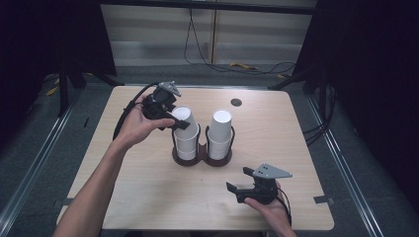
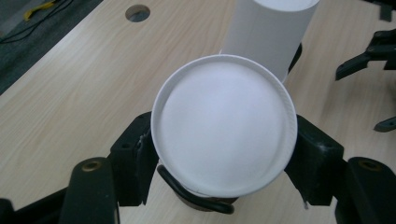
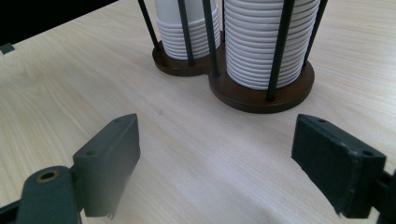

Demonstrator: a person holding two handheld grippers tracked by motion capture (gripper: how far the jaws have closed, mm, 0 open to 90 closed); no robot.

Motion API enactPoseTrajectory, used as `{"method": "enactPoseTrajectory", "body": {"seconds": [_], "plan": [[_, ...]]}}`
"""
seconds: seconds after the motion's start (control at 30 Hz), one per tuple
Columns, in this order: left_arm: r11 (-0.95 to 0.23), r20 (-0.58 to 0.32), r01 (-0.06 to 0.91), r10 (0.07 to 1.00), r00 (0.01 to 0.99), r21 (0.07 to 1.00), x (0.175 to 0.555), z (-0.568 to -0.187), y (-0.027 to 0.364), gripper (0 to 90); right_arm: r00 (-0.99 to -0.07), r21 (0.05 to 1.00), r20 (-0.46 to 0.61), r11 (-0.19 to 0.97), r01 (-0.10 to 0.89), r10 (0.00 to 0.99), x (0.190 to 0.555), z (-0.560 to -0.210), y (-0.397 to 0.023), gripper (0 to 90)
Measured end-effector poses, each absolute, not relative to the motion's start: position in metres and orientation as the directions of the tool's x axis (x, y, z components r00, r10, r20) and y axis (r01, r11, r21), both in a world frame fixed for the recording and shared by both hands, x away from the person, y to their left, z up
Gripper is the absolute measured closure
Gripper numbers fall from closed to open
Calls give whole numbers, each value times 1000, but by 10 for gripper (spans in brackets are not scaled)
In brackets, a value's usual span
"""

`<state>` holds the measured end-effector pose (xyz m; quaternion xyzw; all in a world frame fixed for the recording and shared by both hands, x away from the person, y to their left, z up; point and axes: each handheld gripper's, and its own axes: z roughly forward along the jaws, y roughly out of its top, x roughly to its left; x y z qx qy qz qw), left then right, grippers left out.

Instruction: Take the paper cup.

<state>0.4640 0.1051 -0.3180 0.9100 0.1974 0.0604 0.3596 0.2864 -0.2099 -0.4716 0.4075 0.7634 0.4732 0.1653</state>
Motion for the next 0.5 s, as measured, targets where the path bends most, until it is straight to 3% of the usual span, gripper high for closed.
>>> {"method": "enactPoseTrajectory", "body": {"seconds": [0.5], "plan": [[-593,-55,331,433,900,734,460,-316,123,332,-615,856,130,225,465,778,287,-472,-209,154]]}}
